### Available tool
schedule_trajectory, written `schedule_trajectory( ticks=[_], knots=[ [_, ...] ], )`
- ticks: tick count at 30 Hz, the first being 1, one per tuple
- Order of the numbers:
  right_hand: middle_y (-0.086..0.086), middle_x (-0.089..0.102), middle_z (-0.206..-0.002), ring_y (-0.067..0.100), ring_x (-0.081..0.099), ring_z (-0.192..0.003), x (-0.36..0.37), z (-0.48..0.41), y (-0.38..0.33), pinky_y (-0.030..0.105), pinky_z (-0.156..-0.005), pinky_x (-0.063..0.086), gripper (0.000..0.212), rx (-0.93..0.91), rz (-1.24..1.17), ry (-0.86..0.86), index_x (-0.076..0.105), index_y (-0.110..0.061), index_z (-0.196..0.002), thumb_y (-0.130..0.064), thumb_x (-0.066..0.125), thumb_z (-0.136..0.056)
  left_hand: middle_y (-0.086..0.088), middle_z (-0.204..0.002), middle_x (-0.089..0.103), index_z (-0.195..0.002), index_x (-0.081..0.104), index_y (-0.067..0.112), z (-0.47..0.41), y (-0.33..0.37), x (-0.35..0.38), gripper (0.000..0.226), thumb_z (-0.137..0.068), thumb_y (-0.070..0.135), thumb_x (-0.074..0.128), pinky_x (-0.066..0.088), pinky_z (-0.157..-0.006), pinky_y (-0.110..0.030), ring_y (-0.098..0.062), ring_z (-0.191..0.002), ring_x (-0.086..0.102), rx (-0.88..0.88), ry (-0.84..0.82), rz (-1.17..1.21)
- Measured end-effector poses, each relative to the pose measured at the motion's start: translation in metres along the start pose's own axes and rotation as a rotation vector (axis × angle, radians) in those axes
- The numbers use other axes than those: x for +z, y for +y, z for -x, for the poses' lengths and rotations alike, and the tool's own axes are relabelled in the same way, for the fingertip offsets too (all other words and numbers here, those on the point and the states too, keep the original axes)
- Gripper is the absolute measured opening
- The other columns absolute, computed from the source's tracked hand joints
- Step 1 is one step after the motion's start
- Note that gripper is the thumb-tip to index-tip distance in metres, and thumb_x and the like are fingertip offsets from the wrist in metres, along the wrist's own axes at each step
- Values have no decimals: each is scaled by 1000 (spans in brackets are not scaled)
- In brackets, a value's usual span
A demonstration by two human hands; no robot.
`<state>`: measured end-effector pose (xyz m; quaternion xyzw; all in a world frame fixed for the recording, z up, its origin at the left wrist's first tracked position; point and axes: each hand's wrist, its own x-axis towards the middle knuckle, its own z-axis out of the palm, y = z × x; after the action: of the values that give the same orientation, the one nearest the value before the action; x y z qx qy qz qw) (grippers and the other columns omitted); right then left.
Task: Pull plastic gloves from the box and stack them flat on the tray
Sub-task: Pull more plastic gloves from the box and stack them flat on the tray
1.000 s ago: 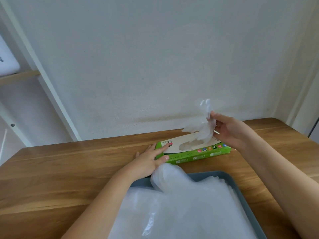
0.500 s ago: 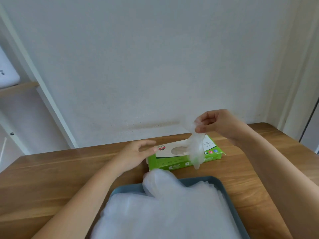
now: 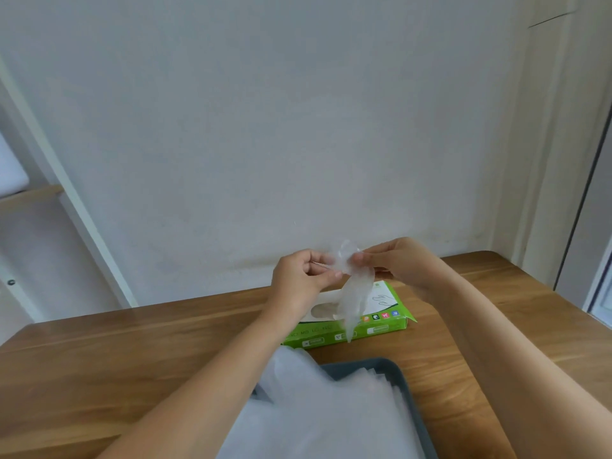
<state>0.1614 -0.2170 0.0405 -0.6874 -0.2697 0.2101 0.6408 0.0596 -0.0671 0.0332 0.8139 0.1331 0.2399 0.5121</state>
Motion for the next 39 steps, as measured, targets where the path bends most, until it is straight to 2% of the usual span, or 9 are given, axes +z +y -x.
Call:
schedule_trajectory(
  ticks=[8,12,16,22,28,31,33,35,39],
  knots=[
    [10,74,-80,14,68,-72,1,-1,2,17,-68,54,12,19,32,8,75,-4,-81,-13,78,-73,1,-93,72,-102,69,15,-2,-5,-6,31,-77,30,78,43,-60,-4,-1,-80,65,-65,-30,85],
    [6,73,-76,12,64,-72,8,-2,2,19,-69,48,9,-13,97,-36,75,-15,-67,-14,83,-66,2,-88,72,-100,67,13,-2,-2,1,28,-78,26,78,44,-54,-7,-1,-71,66,-147,-23,188],
    [12,75,-85,17,70,-77,5,-2,3,22,-75,55,15,4,-1,-55,76,-5,-82,-18,77,-74,4,-69,68,-81,66,13,1,-5,-3,12,-78,11,78,41,-49,-7,3,-58,63,-133,-15,187],
    [10,68,-76,19,64,-69,-1,-9,7,29,-69,58,19,48,-188,257,64,-2,-79,-9,56,-94,9,-77,59,-103,67,32,5,-23,-20,24,-90,12,64,43,-65,-16,-2,-68,55,229,-206,-436],
    [6,67,-89,27,67,-82,-4,-14,11,44,-80,56,38,71,229,362,57,-8,-96,-42,69,-84,3,-93,39,-140,44,42,5,-37,-11,45,-102,19,38,44,-80,-35,-22,-94,52,301,-565,-1023],
    [6,64,-83,21,60,-68,0,-10,8,33,-67,49,53,213,668,182,58,-1,-101,-43,77,-76,1,-88,42,-128,61,31,4,-34,-8,39,-101,18,37,40,-72,-32,-24,-92,54,269,-628,-1037],
    [16,66,-78,22,53,-64,4,-11,10,29,-61,42,35,185,757,222,64,9,-96,-21,71,-81,-1,-75,49,-91,70,16,3,-35,-8,31,-100,24,41,40,-65,-34,-19,-73,53,223,-655,-959],
    [18,67,-72,28,53,-60,7,-12,9,29,-58,40,19,70,664,340,68,7,-84,-11,63,-79,-6,-64,45,-62,49,15,2,-37,-9,43,-97,40,48,31,-58,-34,-14,-57,40,193,-662,-895],
    [-6,64,-53,15,55,-56,6,-5,-18,37,-65,49,28,-183,324,405,68,-14,-55,-11,61,-82,1,-60,33,-57,37,19,2,-36,-6,50,-96,48,49,23,-55,-32,-11,-54,32,141,-680,-925]
  ],
)
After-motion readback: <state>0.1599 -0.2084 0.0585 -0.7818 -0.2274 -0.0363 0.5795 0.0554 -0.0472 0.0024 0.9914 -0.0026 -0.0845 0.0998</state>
